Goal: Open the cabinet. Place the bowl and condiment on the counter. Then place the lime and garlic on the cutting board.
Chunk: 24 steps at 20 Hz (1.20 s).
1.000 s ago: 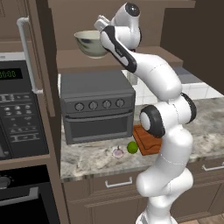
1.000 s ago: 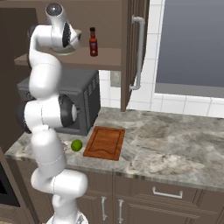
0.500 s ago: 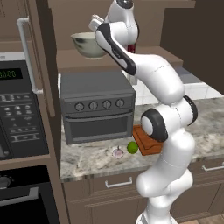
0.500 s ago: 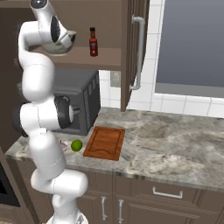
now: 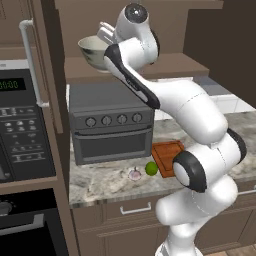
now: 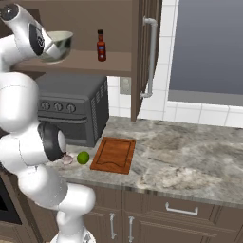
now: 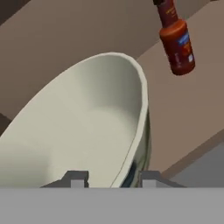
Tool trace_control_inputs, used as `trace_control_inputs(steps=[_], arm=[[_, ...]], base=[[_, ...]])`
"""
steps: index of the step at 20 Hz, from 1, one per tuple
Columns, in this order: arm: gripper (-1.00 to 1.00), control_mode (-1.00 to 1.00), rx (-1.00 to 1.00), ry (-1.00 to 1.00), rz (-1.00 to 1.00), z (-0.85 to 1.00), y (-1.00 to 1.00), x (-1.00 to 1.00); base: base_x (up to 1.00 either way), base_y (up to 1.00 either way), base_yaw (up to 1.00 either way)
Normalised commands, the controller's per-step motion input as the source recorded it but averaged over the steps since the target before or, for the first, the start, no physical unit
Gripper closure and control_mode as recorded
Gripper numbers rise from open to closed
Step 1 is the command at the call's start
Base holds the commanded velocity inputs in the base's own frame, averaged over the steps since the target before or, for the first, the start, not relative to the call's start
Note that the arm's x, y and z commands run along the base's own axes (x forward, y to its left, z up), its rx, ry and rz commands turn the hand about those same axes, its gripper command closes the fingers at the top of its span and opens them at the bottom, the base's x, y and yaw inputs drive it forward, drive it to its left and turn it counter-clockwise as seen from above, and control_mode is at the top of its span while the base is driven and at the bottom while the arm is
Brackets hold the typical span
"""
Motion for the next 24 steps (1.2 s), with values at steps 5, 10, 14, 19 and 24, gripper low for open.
trace_control_inputs(steps=[5, 10, 14, 19, 24], arm=[[1.00, -1.00, 0.00, 0.00, -0.25, -0.15, -0.49, -0.51], [1.00, -1.00, 0.13, 0.00, -0.19, 0.26, -0.65, -0.69], [1.00, -1.00, 0.12, 0.00, -0.11, 0.40, -0.23, -0.98], [1.00, -1.00, 0.02, 0.00, -0.06, 0.07, -0.01, -1.00], [1.00, -1.00, 0.00, 0.02, -0.01, -0.06, -0.16, -0.78]], base=[[0.00, 0.00, 0.00], [0.00, 0.00, 0.00], [0.00, 0.00, 0.00], [0.00, 0.00, 0.00], [0.00, 0.00, 0.00]])
